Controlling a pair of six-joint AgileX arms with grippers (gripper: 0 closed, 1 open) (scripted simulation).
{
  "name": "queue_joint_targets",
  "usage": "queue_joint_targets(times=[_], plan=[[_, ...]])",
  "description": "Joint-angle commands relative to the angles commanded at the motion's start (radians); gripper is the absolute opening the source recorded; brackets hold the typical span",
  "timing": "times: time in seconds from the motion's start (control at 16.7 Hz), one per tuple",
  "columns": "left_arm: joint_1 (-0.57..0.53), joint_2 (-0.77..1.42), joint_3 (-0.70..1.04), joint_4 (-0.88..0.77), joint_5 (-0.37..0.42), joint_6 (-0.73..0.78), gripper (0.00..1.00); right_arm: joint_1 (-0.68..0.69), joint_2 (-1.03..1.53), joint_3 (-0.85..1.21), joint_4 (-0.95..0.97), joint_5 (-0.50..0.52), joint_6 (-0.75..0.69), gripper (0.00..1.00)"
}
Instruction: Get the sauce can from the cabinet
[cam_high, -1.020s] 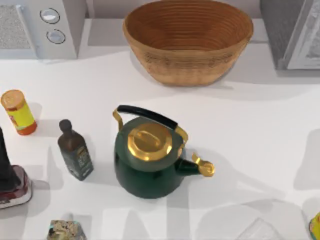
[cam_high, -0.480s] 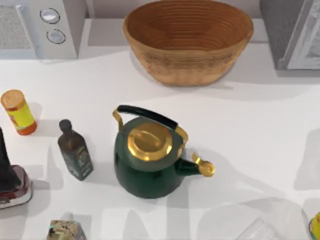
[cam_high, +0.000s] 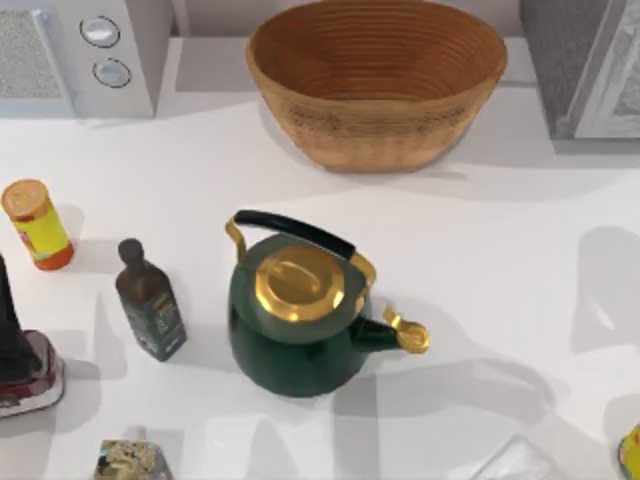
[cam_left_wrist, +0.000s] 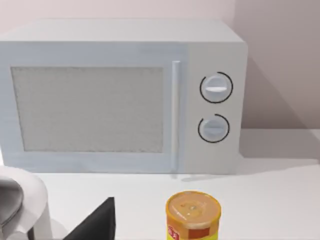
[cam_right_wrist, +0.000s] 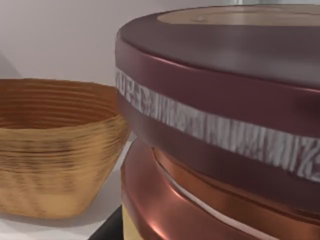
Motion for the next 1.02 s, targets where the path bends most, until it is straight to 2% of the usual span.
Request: queue_joint_targets(times=[0.6, 0.84, 1.02], plan=[[0.0, 0.0, 0.0, 0.0, 0.0, 0.0, 1.0, -0.11, 1.009, 0.14, 0.882, -0.491, 0.012, 0.0], [0.0, 0.0, 0.0, 0.0, 0.0, 0.0, 1.0, -0.148, 1.312, 0.178, 1.142, -0.629, 0.016, 0.0], [0.0, 0.0, 0.0, 0.0, 0.0, 0.0, 1.0, -0.167, 1.443, 0.194, 1.252, -0.69, 0.018, 0.0]])
